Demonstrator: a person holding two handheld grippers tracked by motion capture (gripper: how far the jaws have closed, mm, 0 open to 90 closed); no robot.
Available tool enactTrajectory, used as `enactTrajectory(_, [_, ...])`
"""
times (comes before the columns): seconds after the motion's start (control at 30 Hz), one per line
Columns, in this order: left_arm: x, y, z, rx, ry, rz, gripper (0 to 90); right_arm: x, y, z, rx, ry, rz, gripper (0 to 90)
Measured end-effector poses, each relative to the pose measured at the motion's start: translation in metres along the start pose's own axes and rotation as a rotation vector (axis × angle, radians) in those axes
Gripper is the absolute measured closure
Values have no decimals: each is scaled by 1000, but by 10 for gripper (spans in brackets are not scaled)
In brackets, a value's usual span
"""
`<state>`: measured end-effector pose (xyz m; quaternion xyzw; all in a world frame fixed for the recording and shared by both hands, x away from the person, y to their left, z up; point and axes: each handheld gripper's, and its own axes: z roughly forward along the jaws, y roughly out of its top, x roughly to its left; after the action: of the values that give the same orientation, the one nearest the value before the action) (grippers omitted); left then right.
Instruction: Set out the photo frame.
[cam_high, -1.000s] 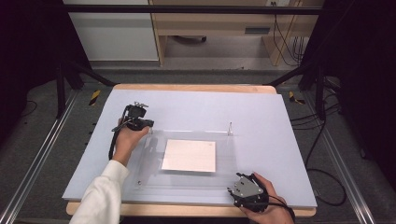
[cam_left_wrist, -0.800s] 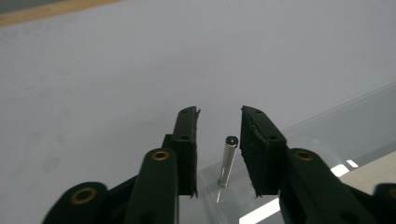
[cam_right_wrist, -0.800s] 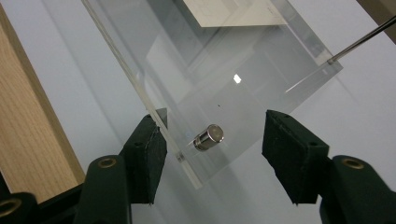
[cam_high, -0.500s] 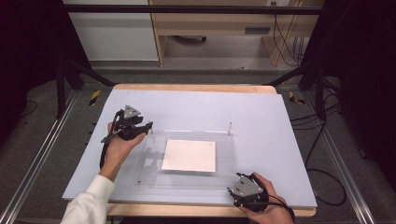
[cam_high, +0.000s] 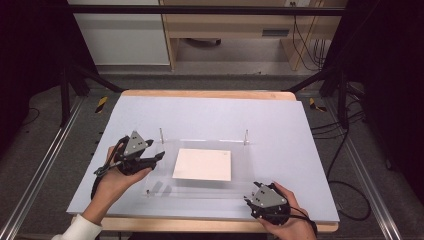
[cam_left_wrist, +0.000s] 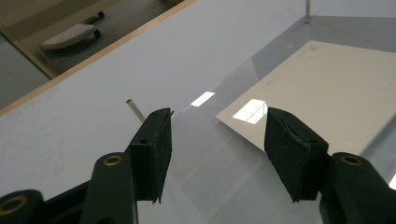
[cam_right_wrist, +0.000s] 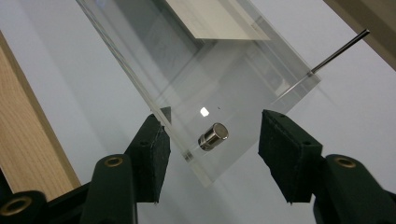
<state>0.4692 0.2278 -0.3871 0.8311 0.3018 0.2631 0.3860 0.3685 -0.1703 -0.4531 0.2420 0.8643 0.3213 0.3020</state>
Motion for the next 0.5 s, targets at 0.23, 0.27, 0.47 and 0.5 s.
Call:
enactTrajectory(0.23, [-18,2,-15,-19,-53,80,330,-4,4,-2,1,6,14,446])
enactTrajectory(0.27, [-21,2,-17,-24,-56,85,321,-5,5,-3,4,5,19,448])
enactTrajectory(0.47, [-32,0,-22,-28,-84,129,263,-11,11,-7,-2,18,44,453])
enactTrajectory(0.5, [-34,-1,-22,-34,-90,133,258,-12,11,-7,0,21,49,453])
